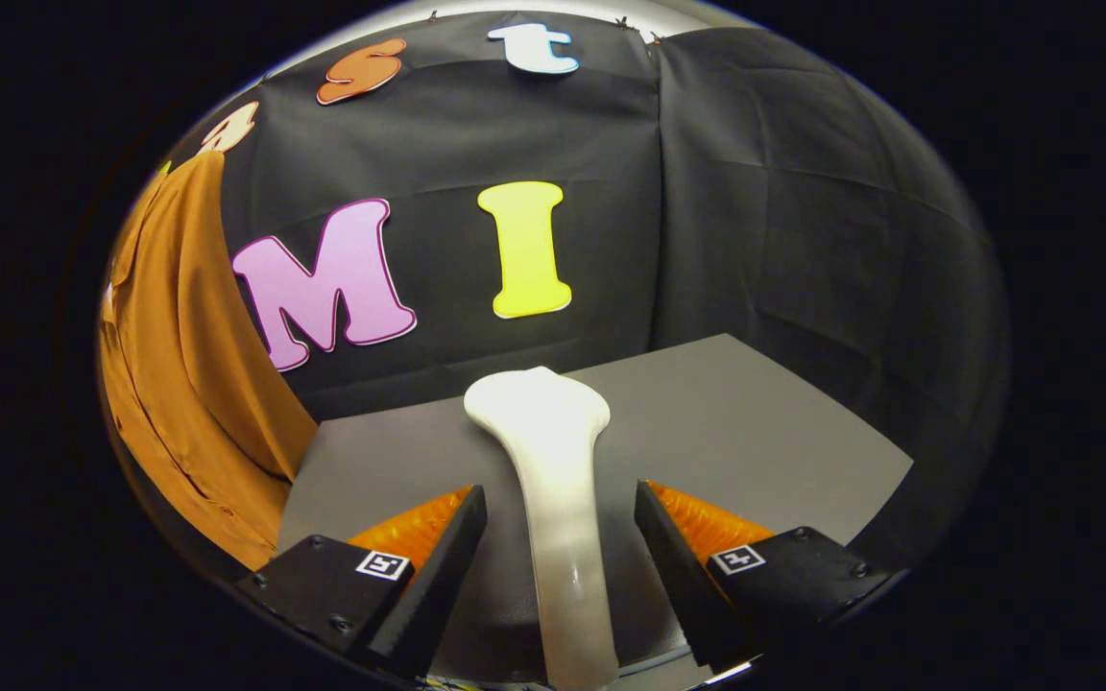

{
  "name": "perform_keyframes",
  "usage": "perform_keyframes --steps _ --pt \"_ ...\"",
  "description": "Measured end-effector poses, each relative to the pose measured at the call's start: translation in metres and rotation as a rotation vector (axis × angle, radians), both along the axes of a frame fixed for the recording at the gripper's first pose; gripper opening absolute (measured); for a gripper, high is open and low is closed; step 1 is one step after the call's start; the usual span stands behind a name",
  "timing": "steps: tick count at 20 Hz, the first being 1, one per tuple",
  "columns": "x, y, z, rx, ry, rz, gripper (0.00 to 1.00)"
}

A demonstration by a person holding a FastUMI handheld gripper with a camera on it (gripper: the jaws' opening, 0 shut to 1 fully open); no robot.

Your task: Iron the clothes twice with a garment steamer, once on the left side and once on the right side.

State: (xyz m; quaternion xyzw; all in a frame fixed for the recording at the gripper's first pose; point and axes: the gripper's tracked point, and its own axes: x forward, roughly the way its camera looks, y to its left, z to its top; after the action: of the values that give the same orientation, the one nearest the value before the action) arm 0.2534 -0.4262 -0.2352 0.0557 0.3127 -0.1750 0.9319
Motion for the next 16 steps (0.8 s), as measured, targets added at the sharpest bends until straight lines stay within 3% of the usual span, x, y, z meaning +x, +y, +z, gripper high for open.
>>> perform_keyframes --steps 6,8,10,11,16 --pt "-0.005 -0.001 -0.024 0.027 0.098 0.011 0.85" --pt "0.005 -0.003 -0.029 0.005 0.1 0.034 0.47" --pt "0.004 -0.002 -0.031 0.015 0.086 0.04 0.46" --pt "0.001 -0.002 -0.02 0.023 0.076 0.034 0.41" --pt "-0.006 0.001 0.005 0.013 0.006 0.006 0.41"
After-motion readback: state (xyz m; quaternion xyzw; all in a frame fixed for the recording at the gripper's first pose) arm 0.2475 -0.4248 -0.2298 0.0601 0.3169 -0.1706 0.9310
